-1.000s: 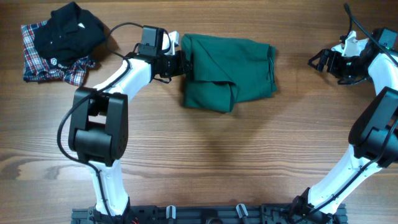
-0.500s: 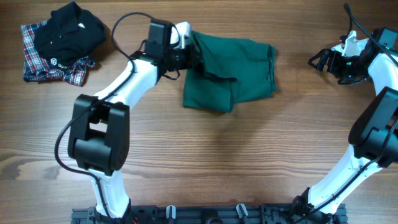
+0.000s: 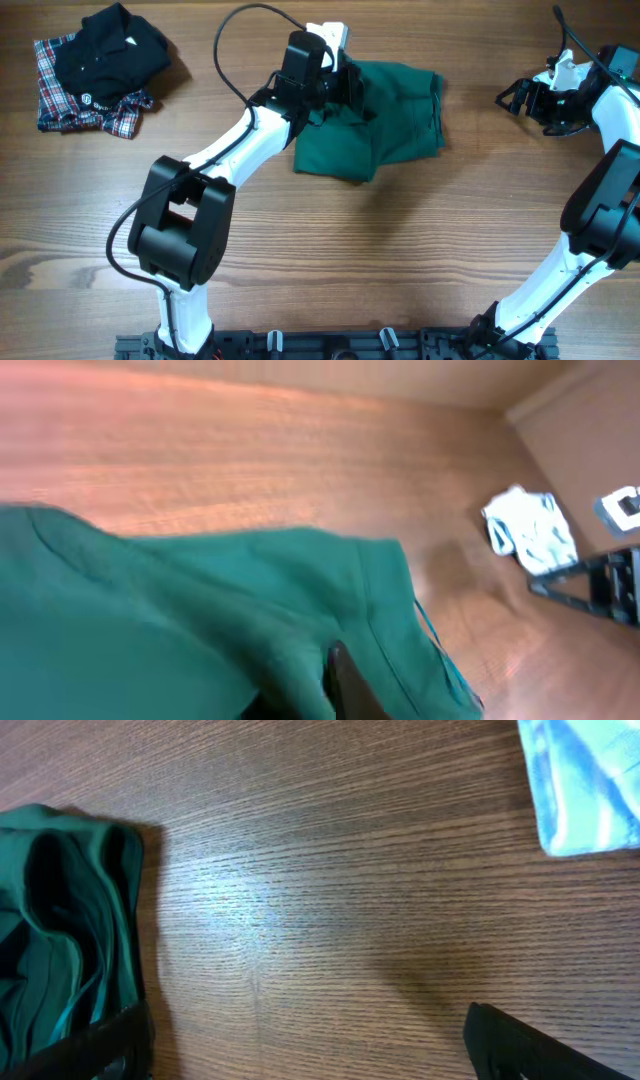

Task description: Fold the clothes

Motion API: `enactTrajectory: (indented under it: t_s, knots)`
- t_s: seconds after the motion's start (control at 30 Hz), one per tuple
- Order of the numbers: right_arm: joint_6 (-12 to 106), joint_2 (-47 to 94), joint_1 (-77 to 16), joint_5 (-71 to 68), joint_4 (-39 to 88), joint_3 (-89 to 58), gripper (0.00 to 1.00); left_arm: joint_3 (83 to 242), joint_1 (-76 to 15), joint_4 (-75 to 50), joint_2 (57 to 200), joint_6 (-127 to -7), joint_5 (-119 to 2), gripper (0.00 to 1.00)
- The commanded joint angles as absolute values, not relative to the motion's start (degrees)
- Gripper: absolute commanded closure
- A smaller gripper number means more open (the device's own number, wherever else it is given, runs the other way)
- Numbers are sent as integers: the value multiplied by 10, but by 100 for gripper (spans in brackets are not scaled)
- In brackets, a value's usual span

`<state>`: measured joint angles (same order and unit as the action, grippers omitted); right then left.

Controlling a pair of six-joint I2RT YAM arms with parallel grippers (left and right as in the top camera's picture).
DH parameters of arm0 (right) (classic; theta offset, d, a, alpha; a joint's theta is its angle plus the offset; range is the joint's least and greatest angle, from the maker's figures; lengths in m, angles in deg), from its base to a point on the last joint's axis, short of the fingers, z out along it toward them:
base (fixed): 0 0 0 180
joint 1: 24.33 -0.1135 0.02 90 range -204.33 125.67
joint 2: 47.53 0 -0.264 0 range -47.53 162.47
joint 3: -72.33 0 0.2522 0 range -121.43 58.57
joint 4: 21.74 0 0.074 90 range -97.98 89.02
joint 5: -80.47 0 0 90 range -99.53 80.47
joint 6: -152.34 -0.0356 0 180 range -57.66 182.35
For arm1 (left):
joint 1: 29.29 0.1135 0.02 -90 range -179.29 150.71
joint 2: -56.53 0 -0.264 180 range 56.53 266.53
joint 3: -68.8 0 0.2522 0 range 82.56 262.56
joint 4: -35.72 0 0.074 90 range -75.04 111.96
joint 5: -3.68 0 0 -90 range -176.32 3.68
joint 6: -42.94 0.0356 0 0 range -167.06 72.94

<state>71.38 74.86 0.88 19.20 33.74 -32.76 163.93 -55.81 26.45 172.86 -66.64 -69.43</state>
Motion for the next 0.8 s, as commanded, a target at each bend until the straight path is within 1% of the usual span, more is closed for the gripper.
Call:
enactTrajectory:
  t_s: [0.0, 0.07, 0.1, 0.13, 0.17, 0.23, 0.33, 0.37, 0.5, 0.57, 0.6, 0.67, 0.7, 0.73, 0.77]
  knots:
    - [712, 759, 6, 227, 341, -337, 0, 1649, -559, 295, 1734, -659, -766, 91]
    - [712, 759, 6, 239, 343, -337, 0, 1649, -559, 312, 1739, -659, -794, 88]
    - [712, 759, 6, 242, 343, -337, 0, 1649, -559, 318, 1741, -659, -803, 84]
    - [712, 759, 6, 247, 343, -337, 0, 1649, -559, 327, 1744, -659, -806, 72]
    - [711, 759, 6, 249, 345, -337, 0, 1649, -559, 334, 1747, -659, -806, 65]
    - [709, 759, 6, 251, 347, -337, 0, 1649, -559, 341, 1751, -659, -807, 57]
    - [695, 759, 6, 255, 347, -337, 0, 1649, -559, 348, 1757, -654, -806, 56]
    - [694, 759, 6, 256, 348, -337, 0, 1649, -559, 346, 1757, -652, -810, 53]
    - [693, 759, 6, 257, 353, -337, 0, 1649, -550, 314, 1753, -652, -876, 58]
    - [695, 759, 6, 257, 354, -337, 0, 1649, -535, 256, 1751, -655, -841, 59]
    - [694, 759, 6, 257, 351, -337, 0, 1649, -528, 220, 1755, -655, -825, 55]
    - [694, 759, 6, 257, 347, -337, 0, 1649, -524, 204, 1766, -654, -825, 48]
    - [694, 759, 5, 257, 347, -337, 0, 1649, -522, 204, 1773, -655, -822, 41]
    - [695, 759, 2, 257, 347, -337, 0, 1649, -521, 206, 1781, -655, -817, 30]
    - [694, 759, 0, 257, 348, -337, 0, 1649, -521, 206, 1787, -655, -808, 23]
